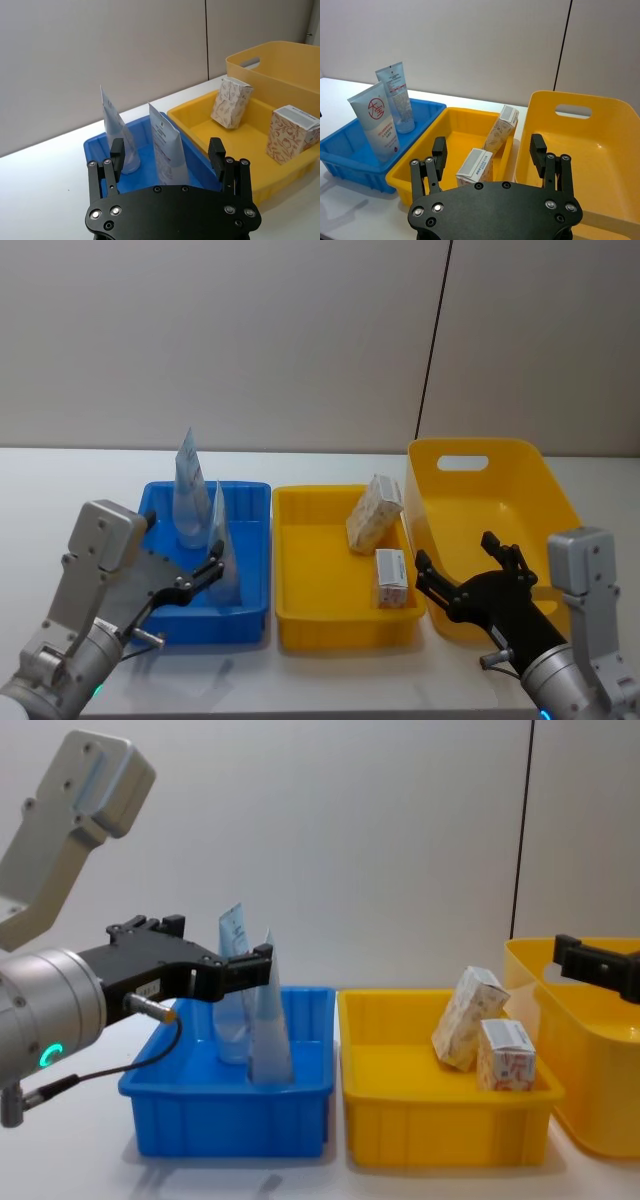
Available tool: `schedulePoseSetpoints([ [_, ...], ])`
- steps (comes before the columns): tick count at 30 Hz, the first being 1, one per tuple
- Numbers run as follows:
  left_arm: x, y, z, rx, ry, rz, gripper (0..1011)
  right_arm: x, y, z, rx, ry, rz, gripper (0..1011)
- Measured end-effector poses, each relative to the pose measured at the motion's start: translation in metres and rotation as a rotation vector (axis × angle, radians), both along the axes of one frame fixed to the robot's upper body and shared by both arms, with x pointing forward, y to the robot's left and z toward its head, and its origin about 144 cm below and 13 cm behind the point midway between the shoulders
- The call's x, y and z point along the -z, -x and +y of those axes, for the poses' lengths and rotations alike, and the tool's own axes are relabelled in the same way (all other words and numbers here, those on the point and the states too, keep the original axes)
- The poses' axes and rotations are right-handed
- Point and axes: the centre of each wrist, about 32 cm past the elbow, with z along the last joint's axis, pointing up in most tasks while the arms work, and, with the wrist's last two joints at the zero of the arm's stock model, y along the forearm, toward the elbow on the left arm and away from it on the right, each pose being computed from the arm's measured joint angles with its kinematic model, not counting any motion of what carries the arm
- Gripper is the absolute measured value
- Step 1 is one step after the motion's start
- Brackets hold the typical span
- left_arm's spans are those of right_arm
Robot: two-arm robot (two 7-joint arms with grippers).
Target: Bimanual collaborative sorting of washing and personal care products
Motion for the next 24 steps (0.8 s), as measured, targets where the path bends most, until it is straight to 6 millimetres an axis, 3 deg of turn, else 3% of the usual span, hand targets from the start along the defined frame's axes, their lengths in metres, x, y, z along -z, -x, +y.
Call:
schedulePoseSetpoints([
  [11, -0.004, -0.005, 0.004, 0.048, 0.044, 0.082, 1001, 0.000, 0.000, 0.000, 0.000, 0.000, 0.000, 1003],
  [24, 0.000, -0.025, -0.006, 0.113, 0.071, 0.178, 1001, 0.000, 0.000, 0.000, 0.000, 0.000, 0.000, 1003],
])
